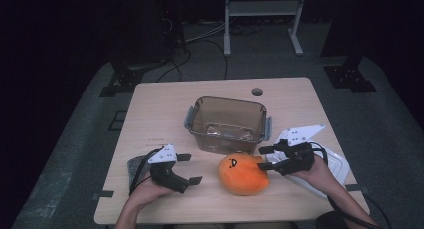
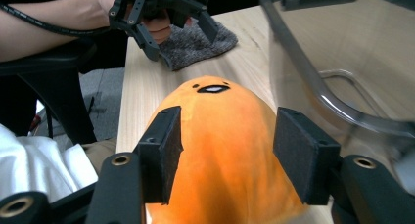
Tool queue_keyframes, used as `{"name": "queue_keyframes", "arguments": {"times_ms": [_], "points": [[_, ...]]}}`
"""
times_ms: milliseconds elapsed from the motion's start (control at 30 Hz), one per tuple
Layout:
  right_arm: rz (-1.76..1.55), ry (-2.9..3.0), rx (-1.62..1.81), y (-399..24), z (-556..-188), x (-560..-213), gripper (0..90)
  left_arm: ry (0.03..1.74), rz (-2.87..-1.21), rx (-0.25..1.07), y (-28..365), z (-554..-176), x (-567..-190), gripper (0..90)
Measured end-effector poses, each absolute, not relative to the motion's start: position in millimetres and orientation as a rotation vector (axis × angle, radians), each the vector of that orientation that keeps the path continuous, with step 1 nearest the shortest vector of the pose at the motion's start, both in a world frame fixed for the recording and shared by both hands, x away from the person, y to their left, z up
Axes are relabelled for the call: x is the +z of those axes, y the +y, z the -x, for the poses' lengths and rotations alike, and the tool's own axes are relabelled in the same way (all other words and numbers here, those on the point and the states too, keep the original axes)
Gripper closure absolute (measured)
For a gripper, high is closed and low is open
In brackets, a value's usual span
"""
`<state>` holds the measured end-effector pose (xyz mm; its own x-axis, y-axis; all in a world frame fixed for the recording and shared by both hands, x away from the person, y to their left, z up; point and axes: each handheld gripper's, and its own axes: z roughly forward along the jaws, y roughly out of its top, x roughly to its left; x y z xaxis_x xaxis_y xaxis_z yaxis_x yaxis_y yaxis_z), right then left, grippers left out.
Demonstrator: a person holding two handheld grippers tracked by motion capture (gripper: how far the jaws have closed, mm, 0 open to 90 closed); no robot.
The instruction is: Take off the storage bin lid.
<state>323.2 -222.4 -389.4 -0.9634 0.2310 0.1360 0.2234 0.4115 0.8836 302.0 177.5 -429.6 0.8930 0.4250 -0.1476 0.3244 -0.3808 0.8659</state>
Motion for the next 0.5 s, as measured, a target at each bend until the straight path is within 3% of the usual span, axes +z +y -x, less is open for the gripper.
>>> {"name": "queue_keyframes", "arguments": {"times_ms": [500], "points": [[-0.364,2.698,1.597,-186,-337,-397,50.7,0.541,-1.998,0.120,178,-302,-429,7.5]]}}
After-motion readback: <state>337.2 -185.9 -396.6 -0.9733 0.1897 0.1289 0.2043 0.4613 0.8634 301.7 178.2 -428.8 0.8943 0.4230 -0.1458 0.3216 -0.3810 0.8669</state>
